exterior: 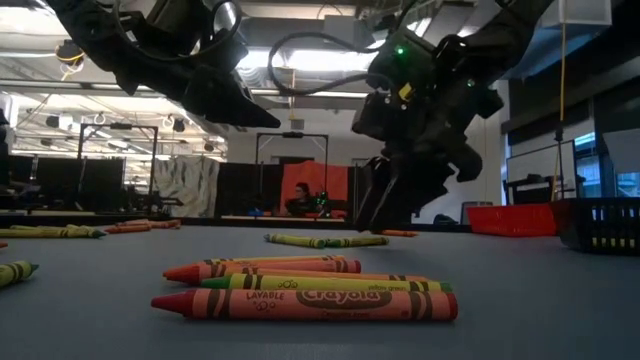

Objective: Sort crayons
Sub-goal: Put the green crayon into the black basket

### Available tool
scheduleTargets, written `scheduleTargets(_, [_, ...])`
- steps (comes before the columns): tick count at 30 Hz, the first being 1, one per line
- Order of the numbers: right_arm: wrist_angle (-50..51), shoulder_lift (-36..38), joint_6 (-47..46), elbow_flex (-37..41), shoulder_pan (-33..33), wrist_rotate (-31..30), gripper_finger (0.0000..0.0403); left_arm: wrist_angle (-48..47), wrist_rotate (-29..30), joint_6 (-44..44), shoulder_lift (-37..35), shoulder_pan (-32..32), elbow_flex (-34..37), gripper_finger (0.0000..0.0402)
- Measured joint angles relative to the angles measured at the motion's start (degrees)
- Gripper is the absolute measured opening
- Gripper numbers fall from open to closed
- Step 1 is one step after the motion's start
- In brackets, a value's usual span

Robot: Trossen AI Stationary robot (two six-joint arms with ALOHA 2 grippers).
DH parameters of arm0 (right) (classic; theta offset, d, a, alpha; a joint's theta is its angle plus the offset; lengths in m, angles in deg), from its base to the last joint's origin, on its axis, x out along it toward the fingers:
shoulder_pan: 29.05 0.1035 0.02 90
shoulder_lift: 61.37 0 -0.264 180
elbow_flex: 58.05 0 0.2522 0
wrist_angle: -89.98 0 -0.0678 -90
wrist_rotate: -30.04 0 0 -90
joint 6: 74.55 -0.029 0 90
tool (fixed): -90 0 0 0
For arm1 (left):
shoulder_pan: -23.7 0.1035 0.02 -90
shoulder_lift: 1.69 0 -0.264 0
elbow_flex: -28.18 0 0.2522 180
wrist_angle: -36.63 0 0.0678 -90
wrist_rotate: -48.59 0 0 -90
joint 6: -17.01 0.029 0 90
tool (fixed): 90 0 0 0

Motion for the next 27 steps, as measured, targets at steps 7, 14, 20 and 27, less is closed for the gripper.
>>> scheduleTargets(7, [-0.2, -2.0, 0.1, 0.1, 0.0, -0.1, 0.0211, 0.0, 0.0, 0.0, 0.0, 0.0, 0.0, 0.0135])
scheduleTargets(14, [-0.4, -2.8, 0.6, -0.1, 0.0, -0.4, 0.0201, 0.2, 0.0, 0.0, 0.0, 0.0, 0.0, 0.0135])
scheduleTargets(20, [0.0, -3.5, 1.4, -0.2, 0.0, -0.7, 0.0121, 0.2, 0.0, 0.0, 0.0, 0.0, 0.0, 0.0135])
scheduleTargets(27, [0.3, -3.5, 1.5, -0.2, 0.1, -1.8, 0.0044, 0.2, 0.0, 0.0, 0.0, 0.0, 0.0, 0.0135])
